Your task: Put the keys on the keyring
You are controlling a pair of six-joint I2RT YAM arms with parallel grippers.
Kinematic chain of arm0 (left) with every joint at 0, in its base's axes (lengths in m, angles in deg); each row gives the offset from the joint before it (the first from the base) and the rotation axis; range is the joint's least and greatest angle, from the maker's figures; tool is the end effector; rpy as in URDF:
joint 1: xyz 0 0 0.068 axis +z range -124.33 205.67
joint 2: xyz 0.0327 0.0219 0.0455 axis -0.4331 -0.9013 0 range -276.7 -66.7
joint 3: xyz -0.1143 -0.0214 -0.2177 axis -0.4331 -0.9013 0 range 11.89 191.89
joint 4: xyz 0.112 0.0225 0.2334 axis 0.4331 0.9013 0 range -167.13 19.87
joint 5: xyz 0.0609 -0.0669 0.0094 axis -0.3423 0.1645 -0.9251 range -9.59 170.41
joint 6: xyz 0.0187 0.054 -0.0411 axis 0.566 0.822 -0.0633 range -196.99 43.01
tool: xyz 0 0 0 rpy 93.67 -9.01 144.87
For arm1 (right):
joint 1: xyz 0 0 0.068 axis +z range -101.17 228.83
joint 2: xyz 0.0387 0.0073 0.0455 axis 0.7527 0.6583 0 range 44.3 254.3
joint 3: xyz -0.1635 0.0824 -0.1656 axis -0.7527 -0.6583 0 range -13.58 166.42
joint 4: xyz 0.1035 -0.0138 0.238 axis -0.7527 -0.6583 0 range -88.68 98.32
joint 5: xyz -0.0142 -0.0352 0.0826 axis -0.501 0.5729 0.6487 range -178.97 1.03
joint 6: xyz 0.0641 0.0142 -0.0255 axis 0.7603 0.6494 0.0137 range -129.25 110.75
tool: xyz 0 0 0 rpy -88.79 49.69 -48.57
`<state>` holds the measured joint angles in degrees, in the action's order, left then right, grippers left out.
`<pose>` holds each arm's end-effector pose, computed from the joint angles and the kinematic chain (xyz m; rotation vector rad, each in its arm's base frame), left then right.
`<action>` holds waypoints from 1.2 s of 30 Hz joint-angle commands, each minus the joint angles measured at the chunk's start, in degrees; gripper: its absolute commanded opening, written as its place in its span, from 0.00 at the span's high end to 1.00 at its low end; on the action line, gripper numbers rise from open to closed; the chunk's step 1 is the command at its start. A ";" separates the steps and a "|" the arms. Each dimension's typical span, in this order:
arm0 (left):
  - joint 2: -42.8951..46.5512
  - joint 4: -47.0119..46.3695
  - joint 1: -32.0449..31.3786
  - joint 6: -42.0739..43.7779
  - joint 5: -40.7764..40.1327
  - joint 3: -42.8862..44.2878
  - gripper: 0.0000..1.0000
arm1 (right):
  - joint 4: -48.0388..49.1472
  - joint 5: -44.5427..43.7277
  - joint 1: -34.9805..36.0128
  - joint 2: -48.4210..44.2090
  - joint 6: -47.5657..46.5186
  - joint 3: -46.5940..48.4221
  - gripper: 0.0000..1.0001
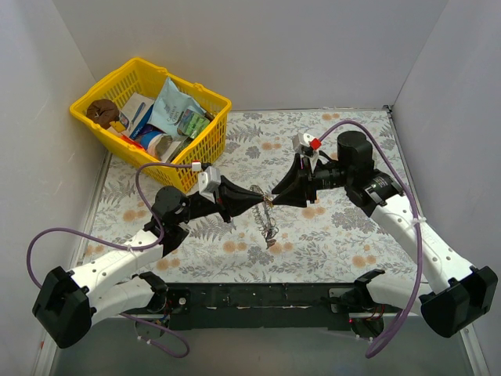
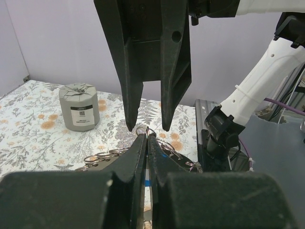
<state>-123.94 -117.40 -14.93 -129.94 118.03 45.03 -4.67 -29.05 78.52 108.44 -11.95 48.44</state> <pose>0.1694 -0.1914 0.3016 0.4988 1.5163 -1.7490 0.2022 0.1728 0.3510 -1.2120 1.4436 1.2747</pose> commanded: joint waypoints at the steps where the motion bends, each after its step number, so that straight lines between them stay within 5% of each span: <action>1: 0.28 -3.41 0.35 -0.84 0.61 1.75 1.00 | 3.33 0.63 0.19 0.20 1.12 -0.67 0.57; 13: 0.19 -3.15 0.43 -0.93 1.48 2.10 1.00 | 5.70 1.16 1.60 0.90 1.82 -3.48 0.61; 18: 0.37 -3.41 0.43 -1.10 1.40 2.10 1.00 | 5.52 0.29 1.68 1.16 1.91 -3.92 0.83; 25: 0.72 -4.38 0.35 -1.81 1.57 1.92 1.00 | 5.35 -0.33 1.68 0.64 1.47 -4.98 0.98; 36: 0.90 -5.08 0.43 -2.33 1.40 2.01 1.00 | 1.22 -0.68 1.77 0.28 -2.57 -6.47 0.99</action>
<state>-124.35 -118.13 -14.61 -131.90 119.63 45.06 -1.06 -29.25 80.05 109.49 -12.28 43.48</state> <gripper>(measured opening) 0.017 0.042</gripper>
